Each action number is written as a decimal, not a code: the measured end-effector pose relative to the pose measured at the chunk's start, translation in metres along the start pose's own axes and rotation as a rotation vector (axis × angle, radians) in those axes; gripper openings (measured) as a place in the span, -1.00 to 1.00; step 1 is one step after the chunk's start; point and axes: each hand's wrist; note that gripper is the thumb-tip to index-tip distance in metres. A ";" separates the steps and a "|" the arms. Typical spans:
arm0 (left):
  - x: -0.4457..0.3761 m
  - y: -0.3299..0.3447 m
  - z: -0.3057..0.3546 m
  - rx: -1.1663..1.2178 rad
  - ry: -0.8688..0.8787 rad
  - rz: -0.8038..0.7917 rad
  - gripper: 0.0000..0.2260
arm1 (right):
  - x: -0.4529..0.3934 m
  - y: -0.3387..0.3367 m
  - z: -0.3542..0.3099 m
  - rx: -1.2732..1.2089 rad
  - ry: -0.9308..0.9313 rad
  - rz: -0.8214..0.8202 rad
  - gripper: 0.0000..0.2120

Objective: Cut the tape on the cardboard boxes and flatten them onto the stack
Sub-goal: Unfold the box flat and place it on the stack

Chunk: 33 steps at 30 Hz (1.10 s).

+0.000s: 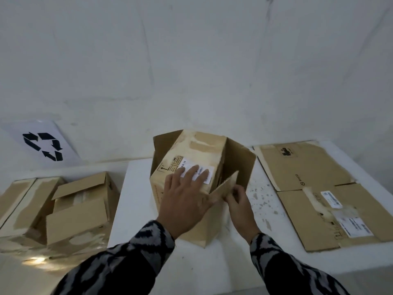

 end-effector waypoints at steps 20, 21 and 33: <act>-0.046 -0.067 -0.110 0.120 -0.252 -0.457 -0.45 | 0.012 -0.046 -0.009 0.178 0.060 0.389 -0.56; -0.030 -0.068 -0.106 0.217 -0.238 -0.433 -0.54 | 0.014 -0.045 -0.008 0.223 0.050 0.405 -0.61; 0.021 -0.026 -0.006 0.759 -0.629 -0.265 -0.56 | 0.039 -0.015 -0.027 0.089 -0.136 0.090 -0.65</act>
Point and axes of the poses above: each hand's wrist, its own x-axis away from the middle knuckle, its own y-axis out of the palm, z = x × y, and after that the axes turned 8 degrees about -y, right-handed
